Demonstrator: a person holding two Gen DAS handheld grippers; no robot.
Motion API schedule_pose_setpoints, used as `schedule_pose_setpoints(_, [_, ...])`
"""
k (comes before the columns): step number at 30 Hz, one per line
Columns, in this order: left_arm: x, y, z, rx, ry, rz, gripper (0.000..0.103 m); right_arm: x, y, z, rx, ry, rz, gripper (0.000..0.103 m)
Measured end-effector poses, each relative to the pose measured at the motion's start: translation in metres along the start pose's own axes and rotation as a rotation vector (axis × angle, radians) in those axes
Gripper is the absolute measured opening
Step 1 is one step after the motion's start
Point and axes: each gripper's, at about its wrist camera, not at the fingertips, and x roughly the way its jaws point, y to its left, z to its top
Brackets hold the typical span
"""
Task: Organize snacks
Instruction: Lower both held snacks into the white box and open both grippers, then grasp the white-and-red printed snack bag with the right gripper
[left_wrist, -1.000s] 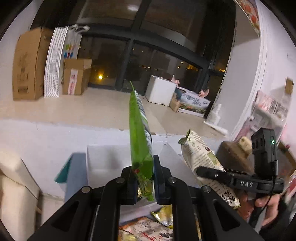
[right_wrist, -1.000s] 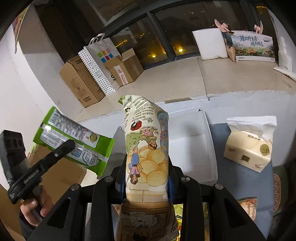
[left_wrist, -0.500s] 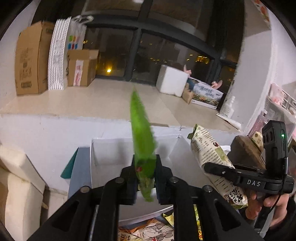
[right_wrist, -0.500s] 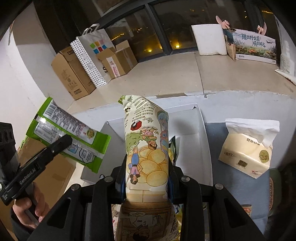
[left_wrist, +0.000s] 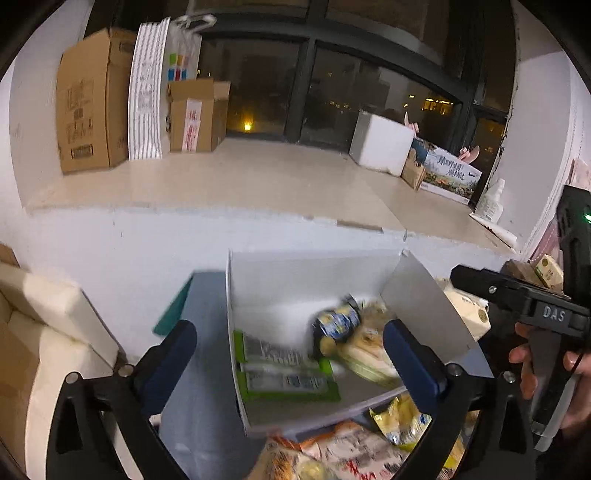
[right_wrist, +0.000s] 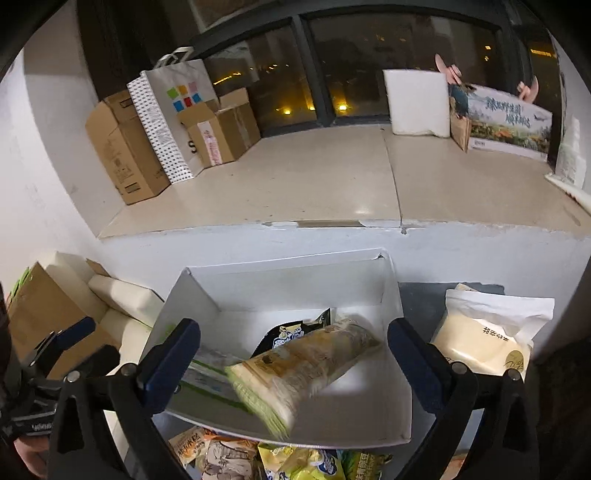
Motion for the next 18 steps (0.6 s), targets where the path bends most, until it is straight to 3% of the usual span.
schedule_pose_setpoints(6, [-0.022,-0.006,-0.029,0.034,-0.011,-0.003,0.103,-0.036,0.008,-0.026,-0.042,-0.054,0.075,0.103])
schedule_pose_setpoints(11, [-0.062,-0.016,-0.066,0.074,-0.063,-0.031,0.103,-0.089,0.011,-0.083,-0.058,-0.168,0.120,0.103])
schedule_pose_setpoints(18, [-0.124,-0.031,-0.126,0.115,-0.124,-0.033,0.103,-0.120,0.015,-0.168,0.005,-0.105,0.152,0.103])
